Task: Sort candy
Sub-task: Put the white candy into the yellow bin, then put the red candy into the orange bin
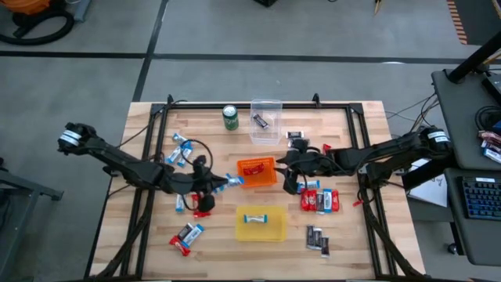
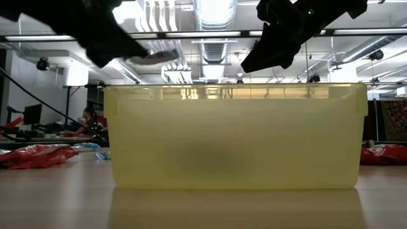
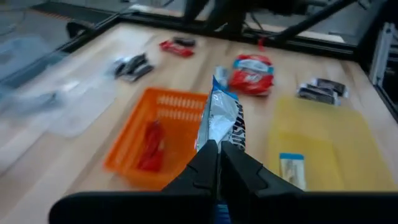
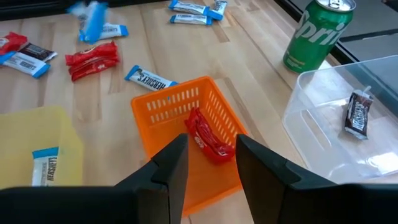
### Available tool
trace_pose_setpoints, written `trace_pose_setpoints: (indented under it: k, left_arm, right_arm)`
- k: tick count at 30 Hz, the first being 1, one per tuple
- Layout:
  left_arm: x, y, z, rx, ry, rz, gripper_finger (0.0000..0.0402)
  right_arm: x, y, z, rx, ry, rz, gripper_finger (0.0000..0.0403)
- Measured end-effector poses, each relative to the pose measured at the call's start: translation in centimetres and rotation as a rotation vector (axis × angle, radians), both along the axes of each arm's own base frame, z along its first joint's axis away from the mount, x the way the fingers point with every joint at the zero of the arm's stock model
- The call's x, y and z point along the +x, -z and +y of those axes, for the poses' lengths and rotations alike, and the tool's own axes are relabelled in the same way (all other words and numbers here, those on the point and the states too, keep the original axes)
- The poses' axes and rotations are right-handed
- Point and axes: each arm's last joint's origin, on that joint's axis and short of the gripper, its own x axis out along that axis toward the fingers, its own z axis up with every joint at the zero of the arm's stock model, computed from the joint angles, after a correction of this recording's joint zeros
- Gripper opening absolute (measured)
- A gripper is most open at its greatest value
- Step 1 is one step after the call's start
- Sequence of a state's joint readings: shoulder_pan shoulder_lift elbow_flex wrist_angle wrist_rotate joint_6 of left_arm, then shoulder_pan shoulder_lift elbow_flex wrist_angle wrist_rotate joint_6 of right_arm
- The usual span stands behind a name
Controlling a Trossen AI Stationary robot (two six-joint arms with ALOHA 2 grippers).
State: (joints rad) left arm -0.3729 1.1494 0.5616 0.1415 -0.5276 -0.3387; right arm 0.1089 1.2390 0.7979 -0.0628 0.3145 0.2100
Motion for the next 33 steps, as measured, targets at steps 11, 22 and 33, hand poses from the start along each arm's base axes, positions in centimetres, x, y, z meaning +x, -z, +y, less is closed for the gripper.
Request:
trace_pose_setpoints:
  k: [11,22,33]
  left_arm:
    - [7.4,1.7,-3.4,0.03,0.196,0.157,0.0]
    - [11.6,4.3,-5.3,0.048,0.271,0.275,0.0]
    - [11.3,4.2,-5.3,0.027,0.284,0.315,0.0023]
  right_arm:
    - [-1.7,-1.9,1.8,0.033,-0.069,-0.05,0.0122]
    - [-2.8,-2.6,3.9,0.146,-0.094,-0.086,0.0131]
    - [-4.0,-1.0,4.3,0.366,0.074,0.064,0.0162]
